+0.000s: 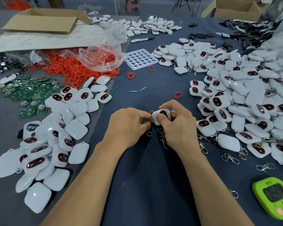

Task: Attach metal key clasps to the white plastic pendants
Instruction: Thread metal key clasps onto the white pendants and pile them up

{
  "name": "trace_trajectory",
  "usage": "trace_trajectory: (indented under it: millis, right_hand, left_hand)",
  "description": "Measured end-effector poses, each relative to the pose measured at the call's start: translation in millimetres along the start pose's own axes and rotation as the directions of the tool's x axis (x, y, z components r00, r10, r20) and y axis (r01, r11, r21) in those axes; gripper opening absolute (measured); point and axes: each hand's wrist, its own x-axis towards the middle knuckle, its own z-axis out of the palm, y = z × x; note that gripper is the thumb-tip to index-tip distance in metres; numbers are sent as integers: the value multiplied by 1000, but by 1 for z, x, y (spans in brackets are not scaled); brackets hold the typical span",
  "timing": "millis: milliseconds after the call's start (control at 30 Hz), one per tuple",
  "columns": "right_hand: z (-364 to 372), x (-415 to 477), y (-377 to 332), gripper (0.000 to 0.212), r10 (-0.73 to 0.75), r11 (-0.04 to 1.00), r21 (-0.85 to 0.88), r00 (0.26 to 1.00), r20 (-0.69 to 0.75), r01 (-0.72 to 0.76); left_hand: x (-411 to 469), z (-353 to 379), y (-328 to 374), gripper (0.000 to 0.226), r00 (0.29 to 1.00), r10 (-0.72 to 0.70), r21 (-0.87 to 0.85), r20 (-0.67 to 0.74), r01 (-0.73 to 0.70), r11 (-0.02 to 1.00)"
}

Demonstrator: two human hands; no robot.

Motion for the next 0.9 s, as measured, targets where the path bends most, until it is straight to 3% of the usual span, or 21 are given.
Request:
trace_trajectory:
  millis: [167,467,600,733,900]
  right_hand:
    - [-1,-1,-3,12,-18,998,-54,1000,21,19]
    - [-5,-1,-1,15,7,999,50,997,80,-11]
    - [-7,-2,-1,13,45,976,209,994,96,-65]
    - [-14,1,-3,16,137,838,514,982,131,-186]
    - [-17,-3,-10,15,204,689,655,951,234,-309]
  left_hand:
    - [-1,1,1,14,1000,11,53,-6,-10,999]
    - [-4,7,2,9,994,5,57,-108,1,998]
    - [-4,7,-2,11,986,-30,-173,-163,2,985]
    - [-2,5,-8,19,992,-43,-522,-118,-25,853]
    - [2,2,-10,8,1000,-10,-700,-22,-8,714]
